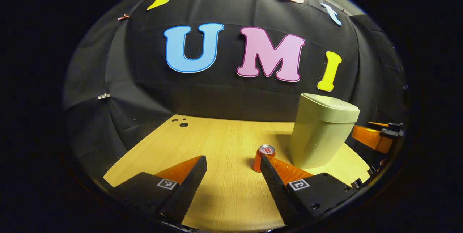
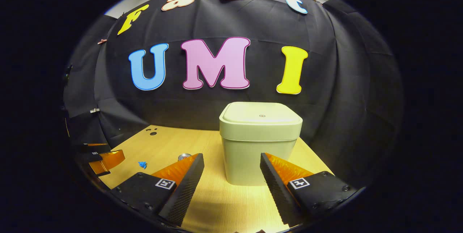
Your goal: Press the lid of the desktop garbage bin to open it, pick up the crumpled paper on the desktop and throw it into the bin, then pick up the pop can on the desktop and drop it into the bin, and finally close the garbage bin lid.
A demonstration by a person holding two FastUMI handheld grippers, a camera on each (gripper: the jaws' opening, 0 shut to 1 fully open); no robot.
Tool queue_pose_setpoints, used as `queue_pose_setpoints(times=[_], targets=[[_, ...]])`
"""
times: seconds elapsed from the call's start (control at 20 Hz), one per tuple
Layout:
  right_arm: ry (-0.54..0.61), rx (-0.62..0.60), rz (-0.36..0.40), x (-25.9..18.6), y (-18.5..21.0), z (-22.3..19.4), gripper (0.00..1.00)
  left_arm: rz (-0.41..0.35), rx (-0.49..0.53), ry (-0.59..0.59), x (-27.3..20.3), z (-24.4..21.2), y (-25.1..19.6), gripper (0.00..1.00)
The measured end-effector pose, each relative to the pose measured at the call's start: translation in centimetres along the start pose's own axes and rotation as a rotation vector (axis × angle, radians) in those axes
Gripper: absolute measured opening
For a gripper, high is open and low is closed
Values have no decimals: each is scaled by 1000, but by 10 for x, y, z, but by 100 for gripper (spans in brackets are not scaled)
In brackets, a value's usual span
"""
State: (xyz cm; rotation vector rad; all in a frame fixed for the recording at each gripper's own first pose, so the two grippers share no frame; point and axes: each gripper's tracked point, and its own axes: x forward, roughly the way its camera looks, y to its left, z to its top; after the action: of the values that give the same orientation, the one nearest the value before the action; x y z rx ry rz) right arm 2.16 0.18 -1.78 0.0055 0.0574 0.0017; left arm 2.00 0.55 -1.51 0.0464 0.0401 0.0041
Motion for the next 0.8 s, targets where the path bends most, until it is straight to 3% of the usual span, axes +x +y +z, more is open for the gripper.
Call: queue_pose_setpoints(times=[0.3,0.35,0.4,0.45,0.55,0.65,0.75,0.8], targets=[[-23,-19,-2,5,0,12,95,-1,4,-2,5,1,0,96],[-25,-23,-2,2,0,14,79,-3,3,1,6,1,-1,96],[-31,-27,-3,4,-1,17,75,-4,3,2,6,-1,-1,96],[-39,-34,-4,5,-2,20,58,-4,4,4,6,0,-2,96],[-46,-46,-11,4,-3,23,36,-9,5,5,6,-1,-4,96],[-43,-53,5,6,1,25,22,-18,9,4,7,-1,-6,96],[-45,-56,0,6,0,26,23,-24,12,5,7,-2,-9,96],[-51,-44,14,10,1,31,18,-28,14,5,6,-3,-10,96]])
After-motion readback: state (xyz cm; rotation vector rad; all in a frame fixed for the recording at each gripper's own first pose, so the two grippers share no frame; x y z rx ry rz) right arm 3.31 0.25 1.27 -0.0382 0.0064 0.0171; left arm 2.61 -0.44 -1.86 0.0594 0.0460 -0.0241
